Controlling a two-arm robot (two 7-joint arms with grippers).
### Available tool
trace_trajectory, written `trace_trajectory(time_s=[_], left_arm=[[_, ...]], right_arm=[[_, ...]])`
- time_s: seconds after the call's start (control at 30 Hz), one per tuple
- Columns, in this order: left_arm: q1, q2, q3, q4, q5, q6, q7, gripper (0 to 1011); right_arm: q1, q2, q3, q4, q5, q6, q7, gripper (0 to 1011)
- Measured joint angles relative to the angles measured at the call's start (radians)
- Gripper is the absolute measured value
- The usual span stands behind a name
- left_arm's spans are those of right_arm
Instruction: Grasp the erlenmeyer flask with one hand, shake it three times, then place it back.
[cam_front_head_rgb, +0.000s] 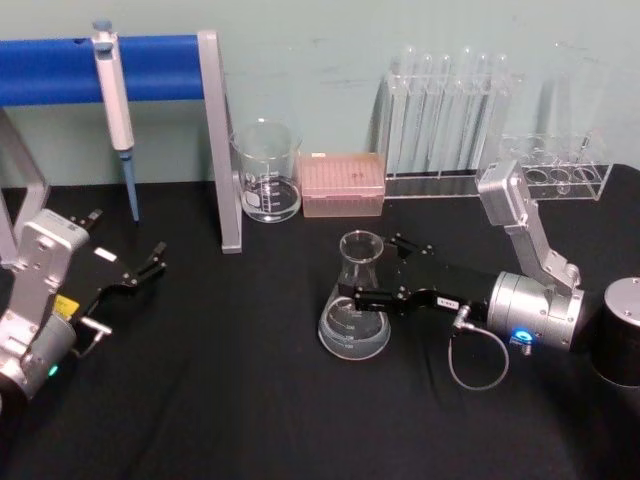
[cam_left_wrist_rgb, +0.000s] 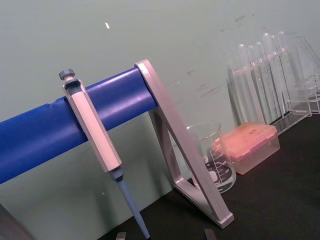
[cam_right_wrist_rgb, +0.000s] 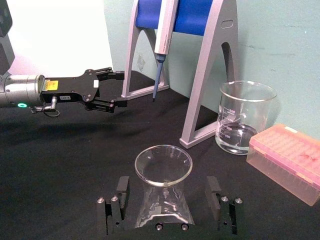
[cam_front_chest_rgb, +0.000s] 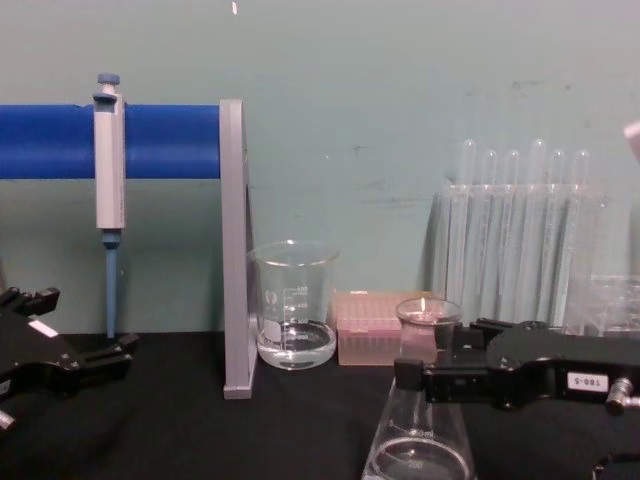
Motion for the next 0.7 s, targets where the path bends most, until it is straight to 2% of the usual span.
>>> trace_trajectory(time_s=[0.1, 0.7], left_arm=[[0.000, 0.000, 0.000, 0.000, 0.000, 0.000, 0.000, 1001], [0.000, 0.000, 0.000, 0.000, 0.000, 0.000, 0.000, 1001]], right_arm=[[0.000, 0.000, 0.000, 0.000, 0.000, 0.000, 0.000, 1002], [0.000, 0.000, 0.000, 0.000, 0.000, 0.000, 0.000, 1002]])
